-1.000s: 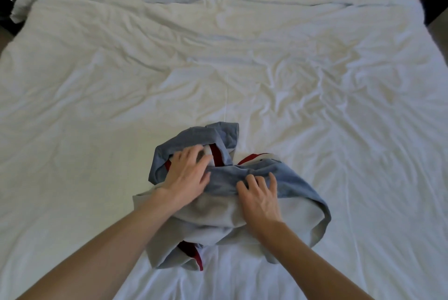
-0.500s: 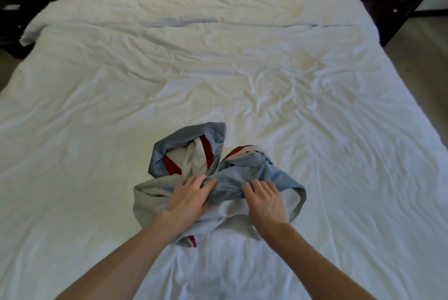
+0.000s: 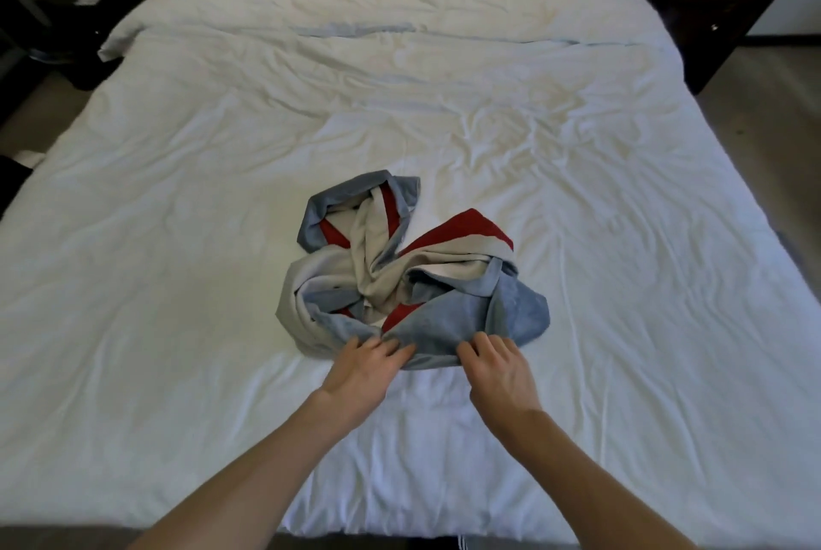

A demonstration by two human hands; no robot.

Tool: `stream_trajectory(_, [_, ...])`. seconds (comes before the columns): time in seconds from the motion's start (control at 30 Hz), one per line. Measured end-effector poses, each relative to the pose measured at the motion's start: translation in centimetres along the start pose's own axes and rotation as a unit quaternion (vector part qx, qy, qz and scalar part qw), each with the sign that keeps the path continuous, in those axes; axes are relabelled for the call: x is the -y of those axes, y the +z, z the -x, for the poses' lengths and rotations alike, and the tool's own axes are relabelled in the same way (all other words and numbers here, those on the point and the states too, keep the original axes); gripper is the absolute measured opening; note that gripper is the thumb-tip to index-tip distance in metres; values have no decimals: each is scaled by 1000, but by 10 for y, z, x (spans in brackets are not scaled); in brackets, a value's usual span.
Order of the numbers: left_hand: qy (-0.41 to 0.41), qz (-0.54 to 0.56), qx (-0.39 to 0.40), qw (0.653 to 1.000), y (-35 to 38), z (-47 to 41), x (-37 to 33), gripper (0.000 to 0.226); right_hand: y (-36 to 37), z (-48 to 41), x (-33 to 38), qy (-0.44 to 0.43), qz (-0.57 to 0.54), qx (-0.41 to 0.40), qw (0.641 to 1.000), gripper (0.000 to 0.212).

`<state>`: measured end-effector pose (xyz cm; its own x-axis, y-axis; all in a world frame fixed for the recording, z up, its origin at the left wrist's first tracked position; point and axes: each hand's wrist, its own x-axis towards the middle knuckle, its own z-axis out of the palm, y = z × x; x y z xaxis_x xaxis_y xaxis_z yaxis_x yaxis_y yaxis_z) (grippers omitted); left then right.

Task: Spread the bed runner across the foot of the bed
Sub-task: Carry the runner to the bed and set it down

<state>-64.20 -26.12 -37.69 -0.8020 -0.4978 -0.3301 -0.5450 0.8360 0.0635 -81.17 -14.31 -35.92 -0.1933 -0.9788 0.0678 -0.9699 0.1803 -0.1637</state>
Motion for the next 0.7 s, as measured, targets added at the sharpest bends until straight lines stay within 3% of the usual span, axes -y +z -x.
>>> stream_trajectory(0.4, [30, -42, 58, 997, 64, 98, -90, 68, 2, 152, 22, -11, 36, 84, 996, 40])
stream_trajectory(0.7, [-19, -44, 64, 997, 65, 117, -110, 71, 14, 153, 25, -2, -12, 137, 990, 27])
